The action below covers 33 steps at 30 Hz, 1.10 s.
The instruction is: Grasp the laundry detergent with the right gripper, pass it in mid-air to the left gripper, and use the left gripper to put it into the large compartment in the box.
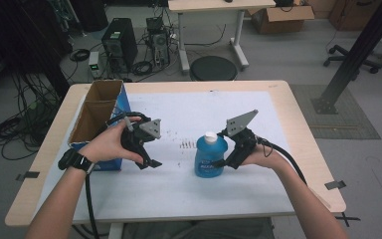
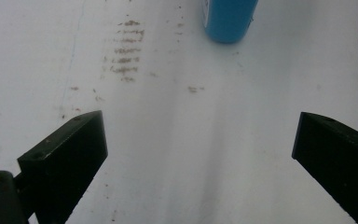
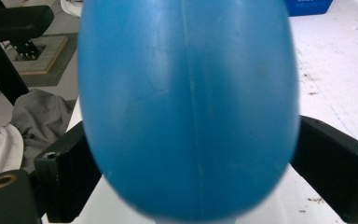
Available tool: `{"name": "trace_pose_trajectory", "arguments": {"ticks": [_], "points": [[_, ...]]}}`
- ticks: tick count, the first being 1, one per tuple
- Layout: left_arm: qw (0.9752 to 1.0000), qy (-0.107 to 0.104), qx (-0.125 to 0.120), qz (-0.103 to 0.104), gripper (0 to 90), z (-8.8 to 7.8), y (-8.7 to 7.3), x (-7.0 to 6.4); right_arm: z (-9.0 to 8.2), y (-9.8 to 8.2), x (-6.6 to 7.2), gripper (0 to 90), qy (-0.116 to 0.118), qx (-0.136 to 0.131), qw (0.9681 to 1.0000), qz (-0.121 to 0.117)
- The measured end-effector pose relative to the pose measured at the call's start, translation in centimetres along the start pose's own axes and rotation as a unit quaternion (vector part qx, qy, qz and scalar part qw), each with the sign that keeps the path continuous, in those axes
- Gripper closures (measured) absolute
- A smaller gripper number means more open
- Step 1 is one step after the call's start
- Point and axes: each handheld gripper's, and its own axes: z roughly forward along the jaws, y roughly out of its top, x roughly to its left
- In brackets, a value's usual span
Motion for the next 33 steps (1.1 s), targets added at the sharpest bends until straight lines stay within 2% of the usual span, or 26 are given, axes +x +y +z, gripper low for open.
{"name": "trace_pose_trajectory", "arguments": {"ticks": [13,33], "points": [[1.0,-0.001,0.0,0.002,3.8,-0.01,0.06,-0.04,0.66,0.09,0.05,17.2,0.009,-0.01,0.9999,-0.008],[1.0,-0.001,-0.003,0.002,3.8,-0.06,0.06,-0.06,0.95,-0.05,-0.02,24.5,0.013,-0.009,0.9998,-0.012]]}}
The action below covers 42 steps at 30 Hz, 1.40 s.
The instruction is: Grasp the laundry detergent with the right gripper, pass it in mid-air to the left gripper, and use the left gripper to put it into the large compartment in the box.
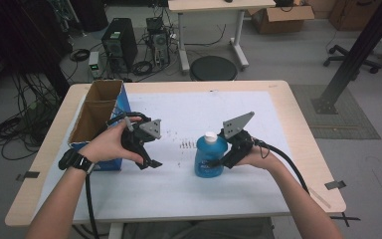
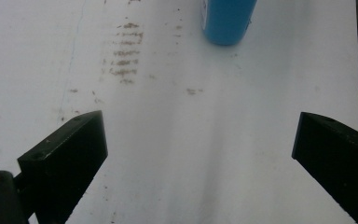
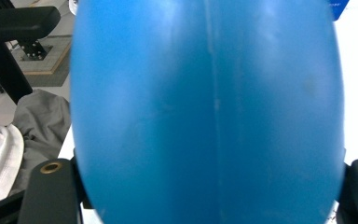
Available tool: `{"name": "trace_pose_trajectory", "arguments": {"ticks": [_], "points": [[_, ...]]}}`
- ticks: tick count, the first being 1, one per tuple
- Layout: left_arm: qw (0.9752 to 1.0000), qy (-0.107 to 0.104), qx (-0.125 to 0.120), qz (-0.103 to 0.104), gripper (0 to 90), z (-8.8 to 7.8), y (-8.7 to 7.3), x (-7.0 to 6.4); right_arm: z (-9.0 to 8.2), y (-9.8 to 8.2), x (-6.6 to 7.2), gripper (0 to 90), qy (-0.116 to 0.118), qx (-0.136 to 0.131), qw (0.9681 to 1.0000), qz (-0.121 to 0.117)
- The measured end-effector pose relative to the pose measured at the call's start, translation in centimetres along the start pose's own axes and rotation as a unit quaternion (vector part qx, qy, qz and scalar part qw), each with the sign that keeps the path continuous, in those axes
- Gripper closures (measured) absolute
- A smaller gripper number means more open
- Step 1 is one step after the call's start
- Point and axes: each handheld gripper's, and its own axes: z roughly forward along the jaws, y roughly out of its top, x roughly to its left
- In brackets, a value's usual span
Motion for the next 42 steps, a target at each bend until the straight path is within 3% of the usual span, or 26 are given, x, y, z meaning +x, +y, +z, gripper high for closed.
{"name": "trace_pose_trajectory", "arguments": {"ticks": [20,28,42], "points": [[1.0,-0.001,0.0,0.001,3.8,0.02,0.03,-0.03,-0.21,-0.26,-0.13,31.3,0.003,0.0,1.0,-0.002],[1.0,0.0,-0.003,0.0,3.8,-0.08,0.07,-0.04,-0.35,-0.41,-0.14,40.5,0.013,-0.006,0.9999,-0.006],[1.0,0.001,-0.008,-0.001,3.8,-0.4,0.07,-0.05,-0.46,-0.33,-0.14,43.3,0.01,-0.006,0.9999,-0.012]]}}
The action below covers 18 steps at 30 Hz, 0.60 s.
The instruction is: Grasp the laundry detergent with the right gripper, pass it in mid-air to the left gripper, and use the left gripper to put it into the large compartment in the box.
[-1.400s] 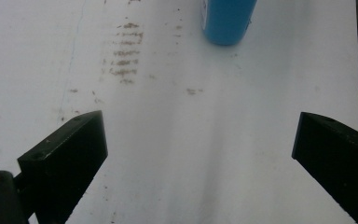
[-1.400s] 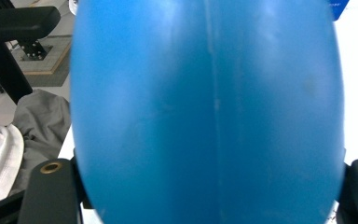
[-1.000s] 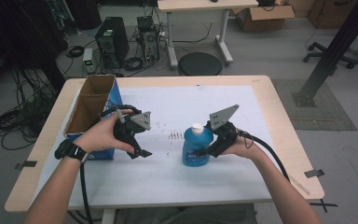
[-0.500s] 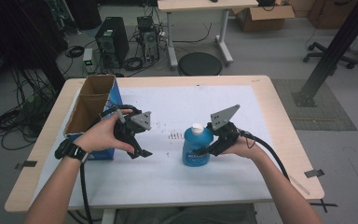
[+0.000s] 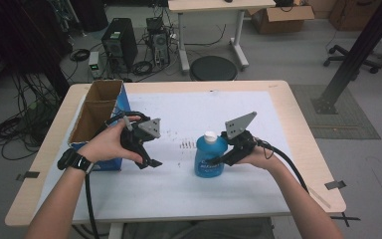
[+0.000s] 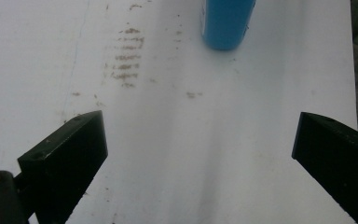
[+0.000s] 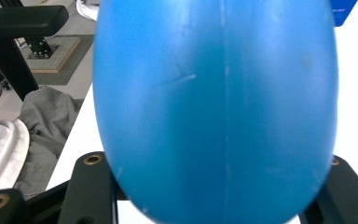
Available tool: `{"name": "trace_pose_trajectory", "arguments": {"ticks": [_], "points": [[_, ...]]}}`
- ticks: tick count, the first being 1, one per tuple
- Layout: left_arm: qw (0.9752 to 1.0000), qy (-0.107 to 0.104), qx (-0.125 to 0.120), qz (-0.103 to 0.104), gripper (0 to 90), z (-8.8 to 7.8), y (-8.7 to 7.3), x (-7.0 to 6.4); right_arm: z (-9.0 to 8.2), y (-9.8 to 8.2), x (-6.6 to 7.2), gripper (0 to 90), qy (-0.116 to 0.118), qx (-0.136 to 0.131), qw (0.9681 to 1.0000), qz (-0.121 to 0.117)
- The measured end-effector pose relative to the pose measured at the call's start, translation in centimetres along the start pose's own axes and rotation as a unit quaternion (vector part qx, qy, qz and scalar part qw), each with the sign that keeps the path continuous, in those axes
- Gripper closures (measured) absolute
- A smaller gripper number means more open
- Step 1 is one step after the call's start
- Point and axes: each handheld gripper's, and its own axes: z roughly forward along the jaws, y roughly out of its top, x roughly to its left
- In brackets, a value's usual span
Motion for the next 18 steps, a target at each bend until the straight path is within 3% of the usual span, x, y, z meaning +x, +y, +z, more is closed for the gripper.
{"name": "trace_pose_trajectory", "arguments": {"ticks": [9,18], "points": [[1.0,-0.001,-0.008,0.002,3.7,-0.6,0.4,0.0,-0.9,1.2,0.1,43.5,0.0,-0.009,0.9999,-0.005],[0.999,-0.012,-0.039,0.017,3.3,-2.1,2.1,-0.2,-1.1,3.0,0.4,43.6,0.007,0.007,0.9997,-0.02]]}}
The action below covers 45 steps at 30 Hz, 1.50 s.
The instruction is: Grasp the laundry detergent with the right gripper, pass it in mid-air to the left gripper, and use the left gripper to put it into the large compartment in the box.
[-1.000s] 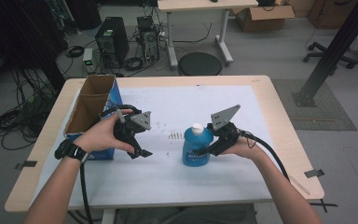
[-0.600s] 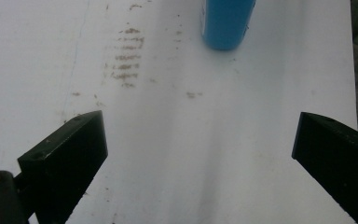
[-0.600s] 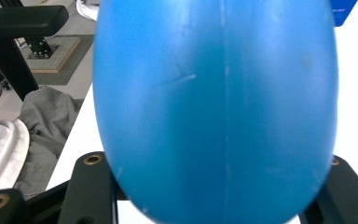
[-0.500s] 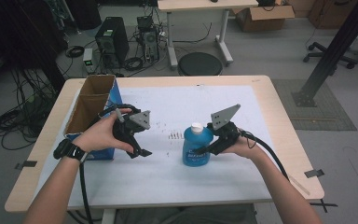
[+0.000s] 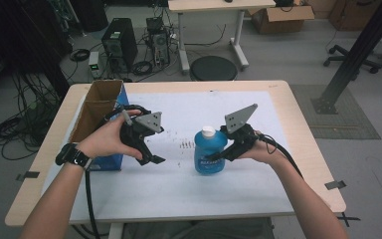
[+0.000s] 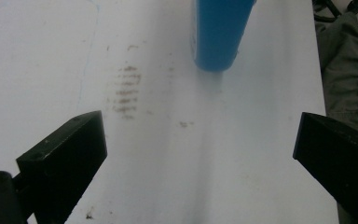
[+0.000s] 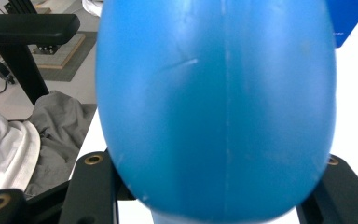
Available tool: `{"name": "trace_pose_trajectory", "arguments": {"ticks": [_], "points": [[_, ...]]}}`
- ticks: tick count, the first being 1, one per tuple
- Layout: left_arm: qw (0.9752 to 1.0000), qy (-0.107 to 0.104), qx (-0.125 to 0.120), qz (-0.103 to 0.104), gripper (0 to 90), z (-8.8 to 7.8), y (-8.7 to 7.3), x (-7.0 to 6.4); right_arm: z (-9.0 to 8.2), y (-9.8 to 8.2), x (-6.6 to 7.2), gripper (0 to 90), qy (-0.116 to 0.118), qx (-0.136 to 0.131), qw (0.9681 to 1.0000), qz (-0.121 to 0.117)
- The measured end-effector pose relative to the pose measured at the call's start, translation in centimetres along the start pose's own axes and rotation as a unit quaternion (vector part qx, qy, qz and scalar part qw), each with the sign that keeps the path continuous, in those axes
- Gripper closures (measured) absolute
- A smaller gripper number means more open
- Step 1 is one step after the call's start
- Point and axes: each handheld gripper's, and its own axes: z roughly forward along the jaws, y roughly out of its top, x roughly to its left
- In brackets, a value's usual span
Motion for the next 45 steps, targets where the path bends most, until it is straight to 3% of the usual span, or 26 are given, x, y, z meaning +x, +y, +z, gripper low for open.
{"name": "trace_pose_trajectory", "arguments": {"ticks": [13,23,34,45], "points": [[0.9993,-0.007,-0.026,0.024,3.0,-1.9,2.9,-0.5,0.7,1.8,0.1,43.7,0.001,0.006,0.9999,-0.009],[0.9988,-0.003,-0.027,0.04,3.0,-2.5,5.2,-0.8,1.3,3.2,0.3,43.8,-0.007,0.013,0.9996,-0.023],[0.9985,-0.002,-0.009,0.055,3.0,-1.8,7.6,-1.1,2.8,4.9,0.4,43.8,-0.002,0.03,0.9991,-0.031],[0.9977,0.008,0.031,0.061,3.0,-0.7,8.7,-1.3,3.8,5.5,0.3,43.8,0.0,0.036,0.9988,-0.033]]}}
